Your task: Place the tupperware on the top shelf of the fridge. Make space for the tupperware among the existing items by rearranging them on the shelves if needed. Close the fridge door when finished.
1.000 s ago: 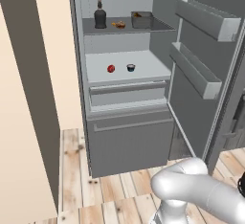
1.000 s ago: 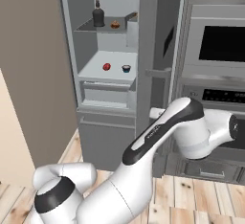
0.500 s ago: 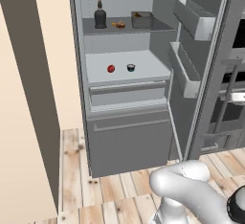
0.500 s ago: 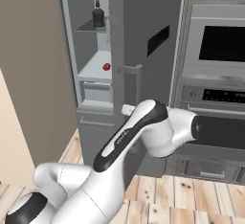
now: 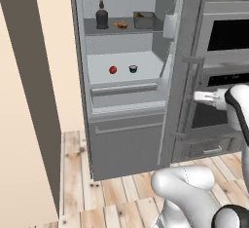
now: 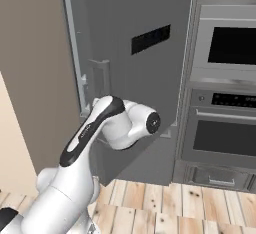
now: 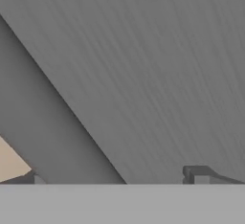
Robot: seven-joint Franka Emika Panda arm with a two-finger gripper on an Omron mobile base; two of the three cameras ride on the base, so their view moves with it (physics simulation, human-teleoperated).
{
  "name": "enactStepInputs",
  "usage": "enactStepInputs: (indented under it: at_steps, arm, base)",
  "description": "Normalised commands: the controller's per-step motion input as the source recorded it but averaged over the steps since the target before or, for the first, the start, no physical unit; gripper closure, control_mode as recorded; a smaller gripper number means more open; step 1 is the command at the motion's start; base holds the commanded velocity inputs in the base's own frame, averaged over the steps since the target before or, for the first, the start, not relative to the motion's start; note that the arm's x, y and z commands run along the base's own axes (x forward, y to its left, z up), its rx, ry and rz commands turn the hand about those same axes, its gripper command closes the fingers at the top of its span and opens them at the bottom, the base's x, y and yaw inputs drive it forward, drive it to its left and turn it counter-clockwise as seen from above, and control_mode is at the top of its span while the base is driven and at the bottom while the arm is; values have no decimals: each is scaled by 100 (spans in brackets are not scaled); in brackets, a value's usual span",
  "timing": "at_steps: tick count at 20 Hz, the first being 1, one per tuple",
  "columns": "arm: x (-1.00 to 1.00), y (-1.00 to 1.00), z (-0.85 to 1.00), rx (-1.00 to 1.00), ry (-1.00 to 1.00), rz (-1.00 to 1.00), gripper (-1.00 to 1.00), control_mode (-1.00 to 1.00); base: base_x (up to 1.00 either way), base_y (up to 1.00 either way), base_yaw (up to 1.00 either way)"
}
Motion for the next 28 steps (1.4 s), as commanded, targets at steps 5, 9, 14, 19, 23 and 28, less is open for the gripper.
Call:
enactStepInputs:
  at_steps: [5,9,14,19,23,28]
  arm:
    - [87,71,2,0,0,-14,-100,-100]
    - [89,71,3,-5,0,-22,-100,-100]
    - [96,74,0,-11,-4,-29,-100,-100]
    - [100,64,0,-18,-10,-34,-100,-100]
    - [93,41,13,-17,-18,-38,-100,-100]
    - [86,29,41,-13,-24,-41,-100,-100]
  base:
    - [0,0,0]
    - [0,0,0]
    - [0,0,0]
    - [0,0,0]
    - [0,0,0]
    - [0,0,0]
